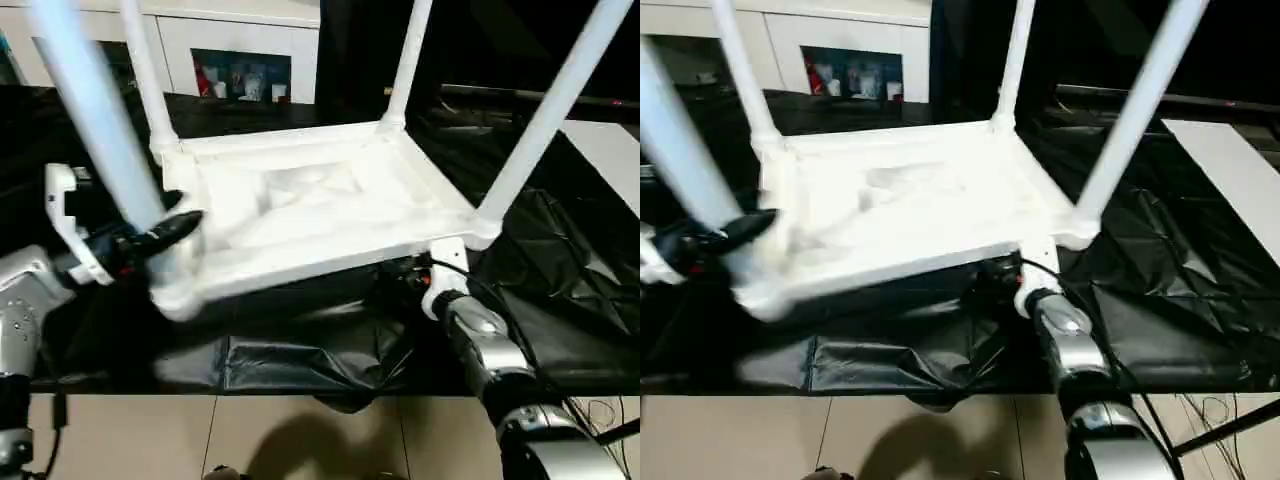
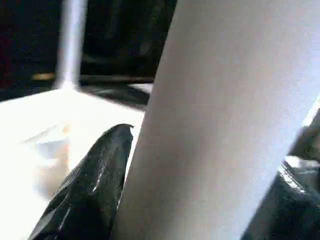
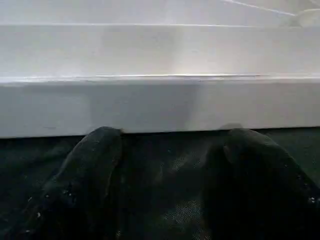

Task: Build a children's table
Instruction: Rotate table base

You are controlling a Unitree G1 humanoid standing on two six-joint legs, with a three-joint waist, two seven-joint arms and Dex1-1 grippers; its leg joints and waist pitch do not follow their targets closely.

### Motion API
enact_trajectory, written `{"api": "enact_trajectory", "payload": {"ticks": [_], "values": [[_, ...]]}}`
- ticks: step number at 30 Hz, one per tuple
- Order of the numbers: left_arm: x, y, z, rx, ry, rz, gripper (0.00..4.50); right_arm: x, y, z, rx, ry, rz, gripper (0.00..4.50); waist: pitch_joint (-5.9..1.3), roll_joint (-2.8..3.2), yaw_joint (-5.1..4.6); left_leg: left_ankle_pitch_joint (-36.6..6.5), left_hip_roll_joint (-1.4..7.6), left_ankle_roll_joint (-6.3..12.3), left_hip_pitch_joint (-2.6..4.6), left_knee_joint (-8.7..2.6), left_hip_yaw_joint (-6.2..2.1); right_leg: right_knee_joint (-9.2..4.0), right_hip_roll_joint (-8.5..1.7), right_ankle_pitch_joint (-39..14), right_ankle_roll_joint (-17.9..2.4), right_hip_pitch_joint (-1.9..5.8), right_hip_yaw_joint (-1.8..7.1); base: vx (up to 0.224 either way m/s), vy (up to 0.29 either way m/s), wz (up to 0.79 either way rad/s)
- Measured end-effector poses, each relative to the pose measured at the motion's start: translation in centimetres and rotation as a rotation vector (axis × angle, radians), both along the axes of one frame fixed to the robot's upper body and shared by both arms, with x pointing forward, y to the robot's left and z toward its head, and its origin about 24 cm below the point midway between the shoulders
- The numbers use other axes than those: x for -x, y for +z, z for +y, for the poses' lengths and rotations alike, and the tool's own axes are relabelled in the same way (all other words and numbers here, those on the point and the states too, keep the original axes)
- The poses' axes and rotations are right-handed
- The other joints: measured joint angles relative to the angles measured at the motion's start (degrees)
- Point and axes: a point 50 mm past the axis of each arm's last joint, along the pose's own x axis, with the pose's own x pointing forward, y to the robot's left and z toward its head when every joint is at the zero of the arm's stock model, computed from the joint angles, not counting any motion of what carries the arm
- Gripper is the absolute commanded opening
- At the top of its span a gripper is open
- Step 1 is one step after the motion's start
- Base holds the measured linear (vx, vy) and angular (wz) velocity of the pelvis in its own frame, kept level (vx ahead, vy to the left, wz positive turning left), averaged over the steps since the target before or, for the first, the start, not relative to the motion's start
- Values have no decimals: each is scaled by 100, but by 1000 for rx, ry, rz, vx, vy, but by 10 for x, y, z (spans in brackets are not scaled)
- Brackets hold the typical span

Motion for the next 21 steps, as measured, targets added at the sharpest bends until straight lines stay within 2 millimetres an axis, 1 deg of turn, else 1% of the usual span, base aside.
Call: {"api": "enact_trajectory", "payload": {"ticks": [5, 9, 11, 12, 13, 17, 19, 21], "values": [[12, 7, -25, 1, -199, 32, 332, -7, 4, 10, 7, 34, 10, 379, 1, 1, -61, 0, 2, -1, 8, 0, -1, 6, 2, 5, -5, -8, 0, 0, 0, 0], [15, 8, -42, 25, -280, 38, 332, -13, 10, 24, 4, 77, 5, 379, 2, -1, -92, 2, 5, -4, 16, 0, -4, 10, 7, 7, -5, -14, 0, 0, 0, 0], [15, 8, -50, 52, -308, 40, 332, -15, 14, 35, -7, 118, -7, 379, 2, -2, -112, 2, 8, -5, 17, 0, -4, 10, 11, 7, -5, -17, 2, 0, 0, 0], [14, 9, -53, 56, -313, 37, 332, -15, 15, 39, -11, 133, -10, 379, 2, -2, -111, 2, 8, -5, 17, 0, -5, 10, 12, 7, -5, -17, 2, 0, 0, 0], [10, 9, -60, 56, -314, 29, 332, -16, 16, 44, -12, 155, -8, 379, 4, -5, -99, 2, 8, -5, 15, 0, -5, 9, 11, 7, -5, -16, 1, 0, 0, 0], [-2, 7, -82, -4, -328, 7, 332, -14, 17, 61, -10, 235, -14, 379, 2, -13, -89, 2, 6, -5, 17, 0, -4, 7, 9, 7, -5, -12, 4, 0, 0, 0], [-7, 5, -93, -19, -341, 3, 332, -13, 17, 66, -12, 262, -11, 379, 2, -13, -84, 2, 6, -5, 18, 0, -4, 7, 9, 8, -7, -12, 4, 0, 0, 0], [-8, 2, -100, -26, -355, -1, 332, -14, 17, 67, -8, 274, -12, 379, 2, -13, -83, 2, 6, -5, 18, 0, -4, 7, 9, 8, -7, -12, 4, 0, 0, 0]]}}
